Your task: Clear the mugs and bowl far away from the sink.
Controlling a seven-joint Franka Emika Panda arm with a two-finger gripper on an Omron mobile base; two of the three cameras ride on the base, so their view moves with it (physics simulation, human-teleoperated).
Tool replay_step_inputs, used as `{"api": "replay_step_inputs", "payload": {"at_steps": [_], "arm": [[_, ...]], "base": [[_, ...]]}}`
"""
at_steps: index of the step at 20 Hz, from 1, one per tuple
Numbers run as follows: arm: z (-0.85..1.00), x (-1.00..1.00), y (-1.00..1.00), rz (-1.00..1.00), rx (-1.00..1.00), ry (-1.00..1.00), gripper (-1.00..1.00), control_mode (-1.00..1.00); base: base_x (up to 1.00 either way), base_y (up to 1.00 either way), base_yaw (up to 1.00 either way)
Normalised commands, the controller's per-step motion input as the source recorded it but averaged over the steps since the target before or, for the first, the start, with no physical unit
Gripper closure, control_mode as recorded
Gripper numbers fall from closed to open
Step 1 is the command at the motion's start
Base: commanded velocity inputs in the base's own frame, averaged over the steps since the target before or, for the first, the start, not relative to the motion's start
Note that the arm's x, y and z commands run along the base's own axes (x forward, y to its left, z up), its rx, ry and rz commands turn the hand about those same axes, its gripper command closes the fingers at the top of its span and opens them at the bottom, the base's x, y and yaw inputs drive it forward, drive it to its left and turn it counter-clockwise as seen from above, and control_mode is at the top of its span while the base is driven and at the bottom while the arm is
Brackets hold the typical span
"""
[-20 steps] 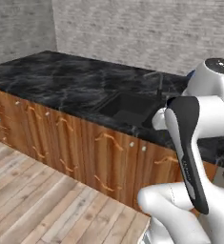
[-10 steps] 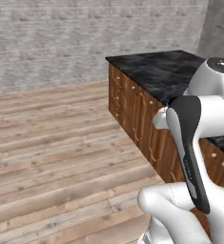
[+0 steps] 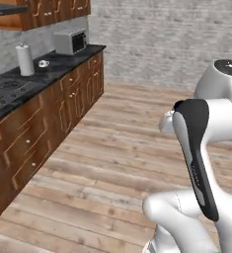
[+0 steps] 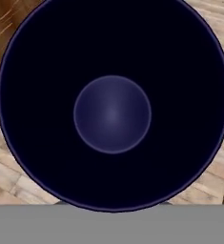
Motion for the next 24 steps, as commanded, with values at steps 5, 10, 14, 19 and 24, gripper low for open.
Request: {"api": "replay_step_inputs", "payload": {"at_steps": [5,10,14,19,24], "arm": [[0.00,0.00,0.00,0.00,0.00,0.00,1.00,1.00],[0.00,0.00,0.00,0.00,0.00,0.00,1.00,1.00],[0.00,0.00,0.00,0.00,0.00,0.00,1.00,1.00],[0.00,0.00,0.00,0.00,0.00,0.00,1.00,1.00],[0.00,0.00,0.00,0.00,0.00,0.00,1.00,1.00]], "base": [[0.00,0.06,1.00],[0.04,0.12,0.99],[0.51,0.41,0.80],[0.95,0.45,0.48],[0.99,0.07,0.15]]}}
